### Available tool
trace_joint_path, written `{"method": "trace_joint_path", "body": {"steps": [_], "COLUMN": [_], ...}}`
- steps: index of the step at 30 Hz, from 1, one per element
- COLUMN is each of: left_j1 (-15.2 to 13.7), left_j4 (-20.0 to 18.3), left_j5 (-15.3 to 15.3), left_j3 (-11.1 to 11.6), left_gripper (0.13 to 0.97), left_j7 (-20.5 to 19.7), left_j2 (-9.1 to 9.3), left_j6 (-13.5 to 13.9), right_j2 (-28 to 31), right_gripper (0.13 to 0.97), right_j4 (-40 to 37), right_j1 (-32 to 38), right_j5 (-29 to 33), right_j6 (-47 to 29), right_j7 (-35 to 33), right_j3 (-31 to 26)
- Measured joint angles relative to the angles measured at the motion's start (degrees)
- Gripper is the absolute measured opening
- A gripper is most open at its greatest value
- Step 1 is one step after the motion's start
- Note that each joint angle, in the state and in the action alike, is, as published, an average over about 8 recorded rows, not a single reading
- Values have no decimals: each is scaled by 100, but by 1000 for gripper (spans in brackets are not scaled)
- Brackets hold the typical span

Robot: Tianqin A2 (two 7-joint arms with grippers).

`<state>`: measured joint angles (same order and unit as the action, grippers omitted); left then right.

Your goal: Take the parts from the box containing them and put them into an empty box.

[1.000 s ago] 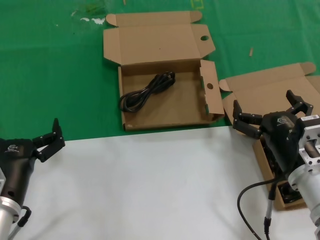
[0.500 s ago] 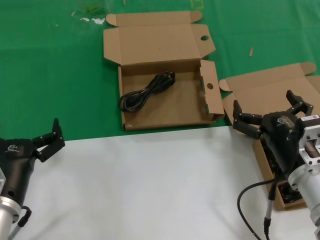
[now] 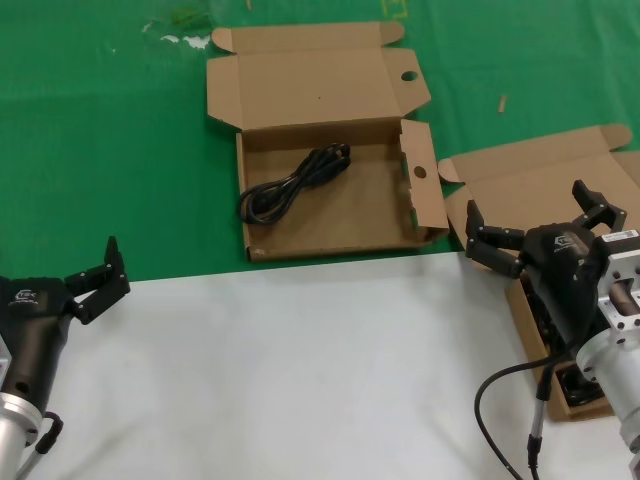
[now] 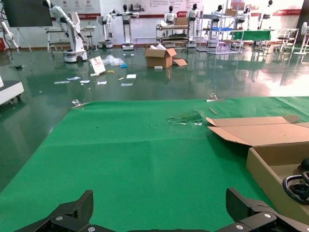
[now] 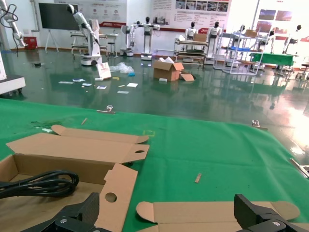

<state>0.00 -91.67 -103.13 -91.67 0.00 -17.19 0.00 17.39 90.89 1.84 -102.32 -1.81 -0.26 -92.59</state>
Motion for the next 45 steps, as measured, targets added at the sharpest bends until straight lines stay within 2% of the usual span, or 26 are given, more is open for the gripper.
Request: {"method": "trace_joint_path", "body": {"steps": [45], "left_j1": [0], "left_j4": [0], "left_j5": [0], "left_j3": [0], "left_gripper": [966], "left_j7": [0], "left_j2": [0], "left_j6": [0], "right_j2": [0], "right_gripper": [966], "right_j4": [0], "right_j1": [0], "right_j5": [0], "right_j6": [0], "right_j7": [0], "right_j3": [0]}}
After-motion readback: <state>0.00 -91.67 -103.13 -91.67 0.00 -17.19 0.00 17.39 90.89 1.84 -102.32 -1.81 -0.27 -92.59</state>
